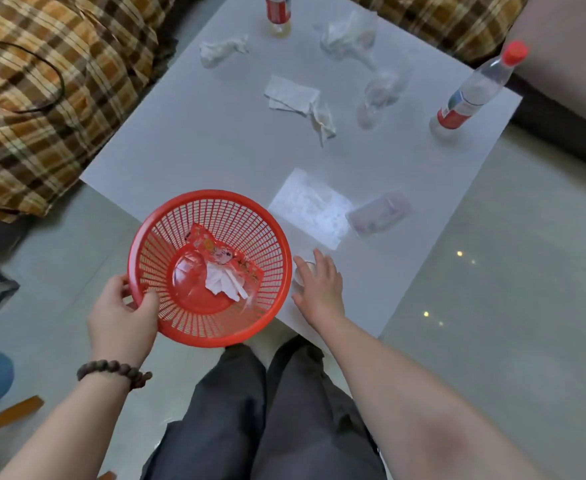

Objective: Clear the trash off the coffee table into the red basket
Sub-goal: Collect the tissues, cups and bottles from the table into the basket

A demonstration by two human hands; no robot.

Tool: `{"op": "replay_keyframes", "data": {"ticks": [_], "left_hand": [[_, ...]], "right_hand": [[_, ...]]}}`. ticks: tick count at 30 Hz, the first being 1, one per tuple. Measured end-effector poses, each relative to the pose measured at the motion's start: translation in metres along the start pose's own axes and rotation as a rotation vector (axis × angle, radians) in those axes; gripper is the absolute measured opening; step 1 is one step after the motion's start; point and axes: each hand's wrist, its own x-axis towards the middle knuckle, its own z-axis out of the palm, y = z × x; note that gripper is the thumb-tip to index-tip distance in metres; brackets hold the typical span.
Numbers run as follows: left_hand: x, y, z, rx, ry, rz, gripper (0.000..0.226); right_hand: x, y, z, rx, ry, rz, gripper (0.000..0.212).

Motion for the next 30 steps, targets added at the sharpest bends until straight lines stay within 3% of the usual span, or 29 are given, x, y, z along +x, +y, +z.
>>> {"op": "replay_keyframes", "data": {"ticks": [7, 12, 19, 25, 30], "left_hand": [[-0.002, -0.005, -0.004, 0.002, 0.033, 0.002, 0.016], [-0.001, -0.008, -0.011, -0.023, 0.031, -0.034, 0.017], [-0.006, 0.002, -0.015, -0.105, -0.035, -0.041, 0.022], [-0.023, 0.028, -0.014, -0.189, -0.087, 0.021, 0.019], [-0.031, 0.048, -0.016, -0.26, -0.15, 0.111, 0.021]], "right_hand": [[0.004, 0.002, 0.0, 0.2, -0.036, 0.002, 0.042], [-0.006, -0.01, -0.032, 0.288, 0.119, -0.068, 0.039], [-0.043, -0.053, -0.113, 0.502, 0.458, -0.34, 0.04], [-0.076, -0.103, -0.124, 0.467, 0.344, -0.533, 0.042], [-0.076, -0.124, -0.111, 0.302, 0.18, -0.508, 0.049]]}}
